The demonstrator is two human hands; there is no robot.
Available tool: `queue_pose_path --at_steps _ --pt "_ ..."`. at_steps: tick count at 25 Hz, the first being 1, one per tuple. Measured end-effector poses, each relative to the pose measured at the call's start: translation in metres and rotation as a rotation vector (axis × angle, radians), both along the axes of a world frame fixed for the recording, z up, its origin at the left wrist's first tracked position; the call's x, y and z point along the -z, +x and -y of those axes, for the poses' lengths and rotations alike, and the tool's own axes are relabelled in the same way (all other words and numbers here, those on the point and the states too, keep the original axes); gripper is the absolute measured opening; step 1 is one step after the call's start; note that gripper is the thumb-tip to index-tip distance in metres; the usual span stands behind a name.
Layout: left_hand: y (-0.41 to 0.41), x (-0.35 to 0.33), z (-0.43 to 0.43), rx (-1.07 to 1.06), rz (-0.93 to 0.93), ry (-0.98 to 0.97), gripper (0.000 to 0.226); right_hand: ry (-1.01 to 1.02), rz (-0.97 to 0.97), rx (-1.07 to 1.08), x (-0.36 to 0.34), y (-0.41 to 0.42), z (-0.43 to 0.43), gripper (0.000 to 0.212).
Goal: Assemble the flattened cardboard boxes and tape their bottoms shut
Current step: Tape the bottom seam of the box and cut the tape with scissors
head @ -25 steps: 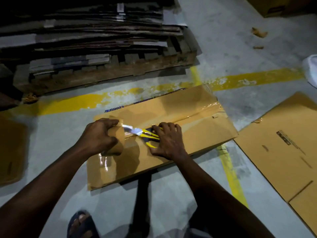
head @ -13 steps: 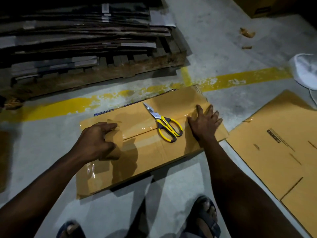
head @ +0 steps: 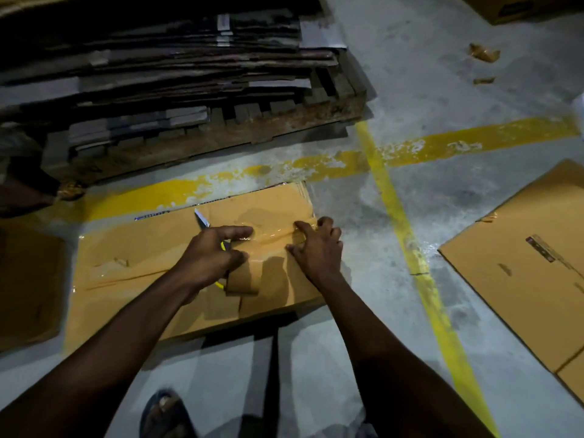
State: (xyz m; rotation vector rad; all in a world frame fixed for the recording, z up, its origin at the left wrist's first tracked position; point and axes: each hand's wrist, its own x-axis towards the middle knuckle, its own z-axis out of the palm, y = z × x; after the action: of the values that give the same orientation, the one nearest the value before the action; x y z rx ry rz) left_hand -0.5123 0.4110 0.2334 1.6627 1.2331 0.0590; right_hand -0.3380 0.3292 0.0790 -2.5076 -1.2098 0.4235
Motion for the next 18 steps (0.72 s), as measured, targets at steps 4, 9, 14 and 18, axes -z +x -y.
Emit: queue_pose_path --at_steps 4,9,14,18 --pt "0.022 0.011 -0.001 -0.134 0.159 -0.112 0.046 0.190 -0.228 0.051 0.004 0.020 0.005 0.043" --pt "0.089 0.036 -0.014 -0.285 0.420 -0.307 0.044 0.576 -0.992 0.232 -0.032 0.064 0.008 0.022" --pt "0.150 0.063 -0.050 -0.262 0.467 -0.393 0.036 0.552 -0.998 0.035 -0.035 0.076 -0.005 0.023" --pt "0.171 0.073 -0.082 0.008 0.270 -0.251 0.038 0.578 -0.907 0.080 -0.020 0.073 -0.013 0.014"
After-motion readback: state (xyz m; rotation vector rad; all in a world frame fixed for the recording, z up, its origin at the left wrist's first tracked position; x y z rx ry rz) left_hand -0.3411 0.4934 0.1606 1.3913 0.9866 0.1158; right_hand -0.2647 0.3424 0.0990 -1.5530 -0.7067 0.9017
